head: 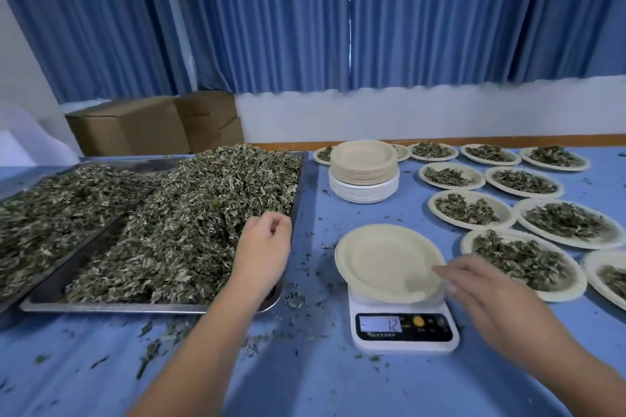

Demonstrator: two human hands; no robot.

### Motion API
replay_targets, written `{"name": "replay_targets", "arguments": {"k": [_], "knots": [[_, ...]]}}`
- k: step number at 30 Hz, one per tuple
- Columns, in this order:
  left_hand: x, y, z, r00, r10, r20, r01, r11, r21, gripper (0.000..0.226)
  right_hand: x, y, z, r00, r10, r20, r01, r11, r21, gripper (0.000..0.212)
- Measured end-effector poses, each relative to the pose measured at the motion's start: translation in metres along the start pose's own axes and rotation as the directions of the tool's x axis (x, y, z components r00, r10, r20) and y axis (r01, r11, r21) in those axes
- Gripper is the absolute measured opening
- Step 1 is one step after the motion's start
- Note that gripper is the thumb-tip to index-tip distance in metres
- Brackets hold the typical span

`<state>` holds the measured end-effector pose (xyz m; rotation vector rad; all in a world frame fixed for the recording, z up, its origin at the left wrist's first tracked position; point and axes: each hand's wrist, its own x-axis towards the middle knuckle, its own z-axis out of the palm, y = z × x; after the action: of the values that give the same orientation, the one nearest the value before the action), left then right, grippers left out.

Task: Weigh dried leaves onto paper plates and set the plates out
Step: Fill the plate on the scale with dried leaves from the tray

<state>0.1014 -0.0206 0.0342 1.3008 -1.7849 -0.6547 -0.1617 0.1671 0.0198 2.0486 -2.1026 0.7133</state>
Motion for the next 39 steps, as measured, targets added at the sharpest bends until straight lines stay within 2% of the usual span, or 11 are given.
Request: {"name": "replay_targets", "arguments": {"k": [2, 5, 9, 15, 18, 22, 27, 30, 32, 34, 39], "knots": [[0.011, -0.012, -0.013, 0.994, -0.058, 0.097, 0.034, 0.973, 0.229, 0.026, -0.007, 0.007, 0.007, 0.988, 0.059, -0.144, -0.044, 0.993, 0.107, 0.03], [0.018, -0.034, -0.023, 0.946, -0.191, 0.262, 0.054, 0.89, 0.453, 0.056, -0.012, 0.016, 0.013, 0.953, 0.167, -0.254, -0.102, 0.963, 0.251, 0.034], [0.013, -0.051, -0.033, 0.844, -0.31, 0.438, 0.031, 0.843, 0.537, 0.073, -0.016, 0.027, 0.02, 0.921, 0.277, -0.273, -0.175, 0.923, 0.343, 0.031], [0.003, -0.036, -0.04, 0.903, -0.197, 0.383, 0.045, 0.928, 0.371, 0.065, -0.015, 0.031, 0.026, 0.92, 0.267, -0.288, -0.144, 0.911, 0.386, 0.037], [-0.007, -0.036, -0.036, 0.886, -0.147, 0.44, -0.053, 0.91, 0.411, 0.063, -0.014, 0.031, 0.029, 0.924, 0.25, -0.289, -0.121, 0.91, 0.397, 0.035], [-0.016, -0.035, -0.028, 0.811, -0.239, 0.533, -0.088, 0.852, 0.517, 0.069, -0.013, 0.034, 0.033, 0.93, 0.245, -0.275, -0.125, 0.913, 0.388, 0.025], [-0.03, -0.034, -0.03, 0.852, -0.145, 0.502, -0.151, 0.852, 0.502, 0.054, -0.013, 0.034, 0.034, 0.929, 0.255, -0.268, -0.129, 0.902, 0.412, 0.024], [-0.035, -0.034, -0.031, 0.888, -0.088, 0.451, -0.244, 0.742, 0.625, 0.057, -0.013, 0.036, 0.034, 0.93, 0.26, -0.258, -0.133, 0.897, 0.422, 0.024], [-0.037, -0.034, -0.031, 0.885, -0.148, 0.441, -0.227, 0.69, 0.687, 0.068, -0.013, 0.036, 0.035, 0.932, 0.264, -0.247, -0.138, 0.891, 0.432, 0.024], [-0.039, -0.033, -0.031, 0.858, -0.238, 0.455, -0.16, 0.718, 0.677, 0.08, -0.013, 0.036, 0.036, 0.933, 0.267, -0.243, -0.138, 0.886, 0.442, 0.025], [-0.045, -0.03, -0.02, 0.897, -0.175, 0.406, -0.192, 0.674, 0.713, 0.065, -0.015, 0.036, 0.036, 0.929, 0.278, -0.243, -0.139, 0.873, 0.467, 0.027]]}}
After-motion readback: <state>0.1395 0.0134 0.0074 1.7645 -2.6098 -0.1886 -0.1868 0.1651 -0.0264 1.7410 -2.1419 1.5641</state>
